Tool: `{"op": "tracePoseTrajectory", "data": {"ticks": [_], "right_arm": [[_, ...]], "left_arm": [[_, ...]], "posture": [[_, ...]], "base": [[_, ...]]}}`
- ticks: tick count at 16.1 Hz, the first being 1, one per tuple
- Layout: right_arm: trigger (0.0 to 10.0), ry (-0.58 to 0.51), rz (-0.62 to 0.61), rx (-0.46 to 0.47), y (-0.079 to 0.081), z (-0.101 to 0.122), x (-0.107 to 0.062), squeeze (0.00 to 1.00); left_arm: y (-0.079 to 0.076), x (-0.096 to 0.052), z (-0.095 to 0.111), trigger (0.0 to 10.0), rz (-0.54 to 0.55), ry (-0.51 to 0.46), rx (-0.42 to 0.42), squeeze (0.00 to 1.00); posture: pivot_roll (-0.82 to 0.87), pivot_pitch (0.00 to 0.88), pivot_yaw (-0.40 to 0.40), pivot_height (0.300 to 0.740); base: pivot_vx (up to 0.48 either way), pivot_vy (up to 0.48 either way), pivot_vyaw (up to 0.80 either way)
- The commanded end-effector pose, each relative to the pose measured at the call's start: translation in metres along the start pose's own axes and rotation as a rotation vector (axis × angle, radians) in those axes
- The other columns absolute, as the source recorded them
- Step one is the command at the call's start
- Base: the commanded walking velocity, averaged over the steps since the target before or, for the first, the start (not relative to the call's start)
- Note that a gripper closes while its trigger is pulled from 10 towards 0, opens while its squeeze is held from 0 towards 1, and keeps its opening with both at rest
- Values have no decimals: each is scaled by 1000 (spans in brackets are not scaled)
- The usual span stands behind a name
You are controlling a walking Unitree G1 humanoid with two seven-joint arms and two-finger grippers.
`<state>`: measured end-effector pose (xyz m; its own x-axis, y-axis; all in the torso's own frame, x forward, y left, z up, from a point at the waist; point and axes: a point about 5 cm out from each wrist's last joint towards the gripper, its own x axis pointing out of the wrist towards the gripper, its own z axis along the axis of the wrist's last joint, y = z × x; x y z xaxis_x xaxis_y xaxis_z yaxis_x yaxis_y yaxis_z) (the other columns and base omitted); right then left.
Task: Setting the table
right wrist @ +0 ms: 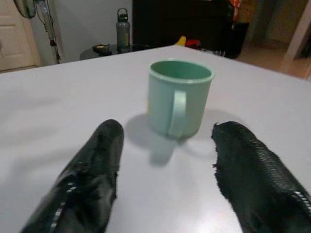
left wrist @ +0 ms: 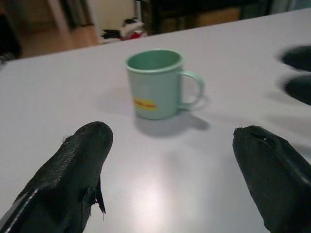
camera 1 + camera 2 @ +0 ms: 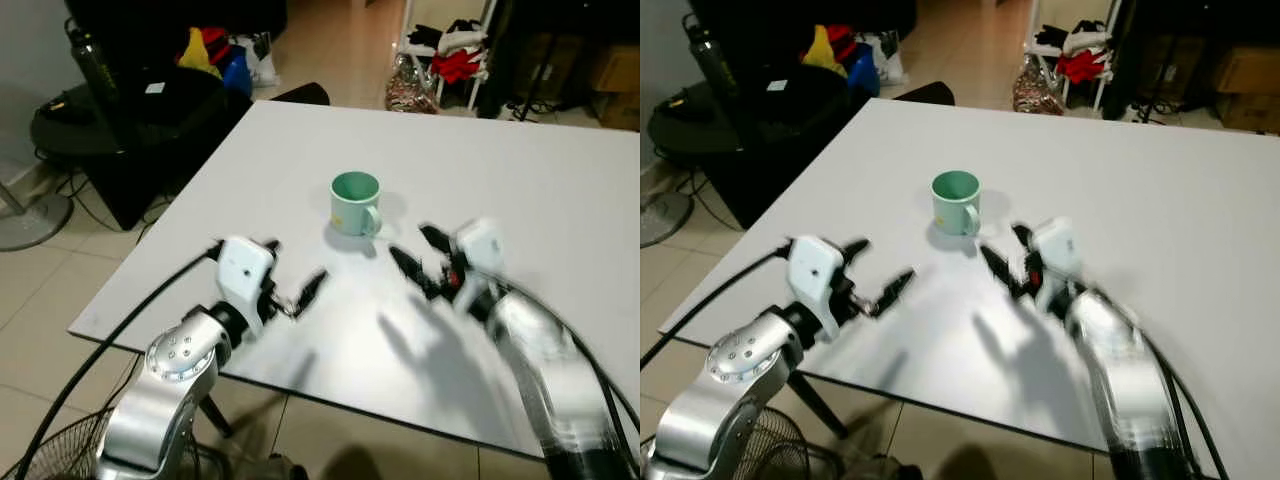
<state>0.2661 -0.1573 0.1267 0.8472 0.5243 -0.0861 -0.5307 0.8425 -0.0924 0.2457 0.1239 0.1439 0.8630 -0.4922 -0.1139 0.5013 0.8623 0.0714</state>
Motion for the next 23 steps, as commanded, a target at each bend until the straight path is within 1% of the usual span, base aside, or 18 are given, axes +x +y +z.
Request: {"op": "tracePoseTrajectory", "data": {"ticks": [1,2,3,4,5,7,9,11,14,19,23], "right_arm": [[10000,-40,-5,-15,5,13,-1,1000],[10000,-75,-140,29,12,20,-13,1000],[10000,-56,-276,91,15,21,-22,1000],[10000,-42,-297,195,24,21,-29,0],[10000,-38,-321,228,29,19,-33,0],[10000,-10,-391,255,28,13,-35,0],[10000,33,-437,242,28,12,-37,0],[10000,49,-426,224,30,16,-38,0],[10000,105,-439,167,29,12,-37,0],[10000,130,-434,174,32,11,-36,0],[10000,140,-442,185,31,9,-36,0]], "left_arm": [[6,-2,1,10000,53,-7,10,0],[9,-5,3,10000,102,-24,12,0],[10,-8,5,10000,130,-32,12,0],[8,-12,3,10000,132,-27,18,0],[7,-14,2,10000,141,-25,15,0],[5,-16,1,10000,147,-20,13,0],[5,-17,1,10000,152,-16,16,0],[5,-17,1,10000,156,-11,16,0],[4,-17,0,10000,159,-6,19,0],[5,-17,0,10000,167,-3,25,0],[5,-16,-1,10000,164,3,26,0]], "posture": [[79,0,88,740],[80,0,82,740],[81,0,81,740],[85,0,72,740],[87,0,71,740],[91,0,72,740],[91,0,70,740],[89,0,66,740],[88,0,60,740],[89,0,57,740],[89,0,58,740]], "base": [[0,0,0],[0,0,0],[0,-274,0],[0,-315,0],[0,-315,0],[0,-317,0],[0,-319,0],[0,-317,0],[0,-317,0],[0,-311,0],[0,-309,0]]}}
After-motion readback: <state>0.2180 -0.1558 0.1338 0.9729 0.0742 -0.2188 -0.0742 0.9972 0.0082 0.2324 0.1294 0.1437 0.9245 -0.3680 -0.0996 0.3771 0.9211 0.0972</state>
